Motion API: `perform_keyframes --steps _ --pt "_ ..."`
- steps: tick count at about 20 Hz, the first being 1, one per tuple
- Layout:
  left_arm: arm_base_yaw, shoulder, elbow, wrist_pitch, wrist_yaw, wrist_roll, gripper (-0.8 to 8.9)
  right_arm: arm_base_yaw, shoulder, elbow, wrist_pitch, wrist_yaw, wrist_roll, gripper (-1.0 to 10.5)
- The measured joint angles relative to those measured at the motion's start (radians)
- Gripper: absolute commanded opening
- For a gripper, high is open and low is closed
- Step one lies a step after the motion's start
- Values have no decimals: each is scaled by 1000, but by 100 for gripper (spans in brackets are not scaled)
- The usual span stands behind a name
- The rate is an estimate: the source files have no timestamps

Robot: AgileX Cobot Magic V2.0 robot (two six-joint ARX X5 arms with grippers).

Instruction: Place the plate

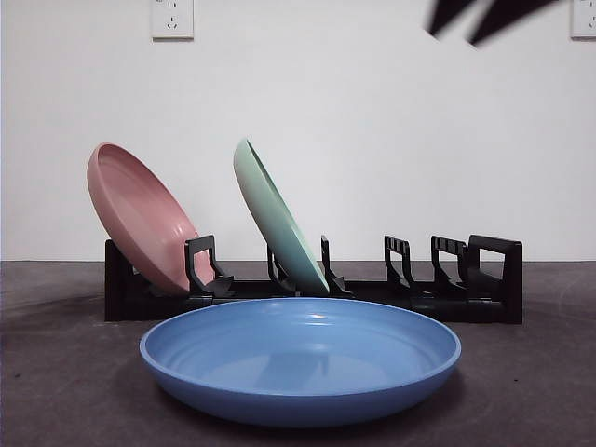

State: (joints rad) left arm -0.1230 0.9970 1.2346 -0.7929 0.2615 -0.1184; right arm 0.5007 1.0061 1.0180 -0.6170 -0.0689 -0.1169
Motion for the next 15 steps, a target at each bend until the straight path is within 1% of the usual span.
perform_keyframes --steps 2,4,6,8,10,13,15 --pt "-4 17 4 21 0 -26 318 -107 8 0 -28 -61 16 309" --pt "-13 65 26 12 0 -44 318 -221 10 0 -42 -127 31 310" --pt "-25 149 86 -21 -32 -59 318 -294 9 0 -46 -173 40 309" --pt "-43 249 171 -63 -97 -61 318 -328 9 0 -46 -189 43 310" --pt "-68 357 269 -126 -145 -60 318 -332 9 0 -46 -190 43 310" --pt "-93 518 409 -224 -191 -57 318 -331 9 0 -46 -190 43 310" --pt "-111 609 480 -252 -227 -57 318 -331 9 0 -46 -190 43 310"
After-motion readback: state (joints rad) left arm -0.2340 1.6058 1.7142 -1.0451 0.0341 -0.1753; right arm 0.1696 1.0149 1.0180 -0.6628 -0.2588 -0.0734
